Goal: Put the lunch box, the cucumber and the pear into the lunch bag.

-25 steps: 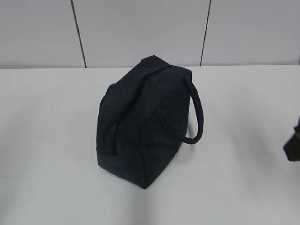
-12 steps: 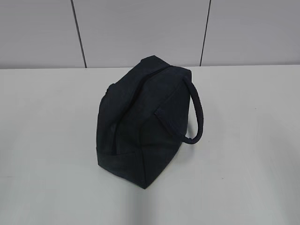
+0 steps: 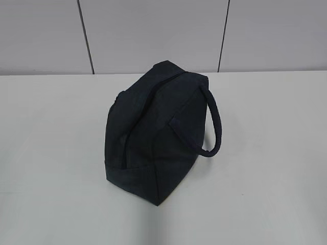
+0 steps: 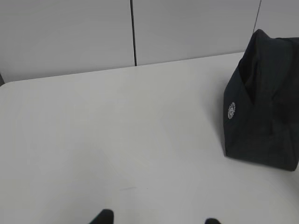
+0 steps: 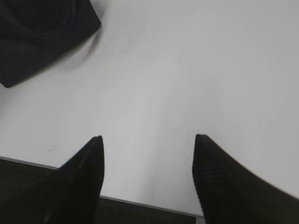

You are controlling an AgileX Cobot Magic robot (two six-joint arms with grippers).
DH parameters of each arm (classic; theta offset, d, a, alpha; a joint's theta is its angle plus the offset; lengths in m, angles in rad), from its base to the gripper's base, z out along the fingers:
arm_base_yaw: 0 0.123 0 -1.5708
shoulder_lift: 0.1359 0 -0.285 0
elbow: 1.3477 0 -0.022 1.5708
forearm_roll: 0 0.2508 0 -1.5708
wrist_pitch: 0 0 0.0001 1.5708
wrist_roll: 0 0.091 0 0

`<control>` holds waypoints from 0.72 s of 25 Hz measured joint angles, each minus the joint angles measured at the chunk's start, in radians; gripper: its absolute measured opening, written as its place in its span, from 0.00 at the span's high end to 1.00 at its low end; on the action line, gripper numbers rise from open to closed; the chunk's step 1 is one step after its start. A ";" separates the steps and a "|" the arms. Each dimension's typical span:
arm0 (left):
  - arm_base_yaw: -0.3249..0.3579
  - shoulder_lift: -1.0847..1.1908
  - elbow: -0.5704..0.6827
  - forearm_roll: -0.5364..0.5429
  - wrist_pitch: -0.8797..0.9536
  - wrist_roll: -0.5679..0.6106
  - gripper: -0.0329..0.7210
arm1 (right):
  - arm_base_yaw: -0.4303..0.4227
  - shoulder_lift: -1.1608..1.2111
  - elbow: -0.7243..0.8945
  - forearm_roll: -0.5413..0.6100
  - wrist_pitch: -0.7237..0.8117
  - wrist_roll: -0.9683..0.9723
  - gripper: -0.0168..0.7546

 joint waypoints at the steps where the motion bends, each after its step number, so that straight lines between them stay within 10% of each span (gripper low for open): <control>1: 0.000 0.000 0.000 0.000 0.000 0.000 0.50 | 0.000 -0.007 0.000 0.000 0.000 0.000 0.38; 18: 0.000 0.000 0.000 -0.001 0.000 0.000 0.56 | 0.000 -0.011 0.000 0.000 0.002 -0.002 0.38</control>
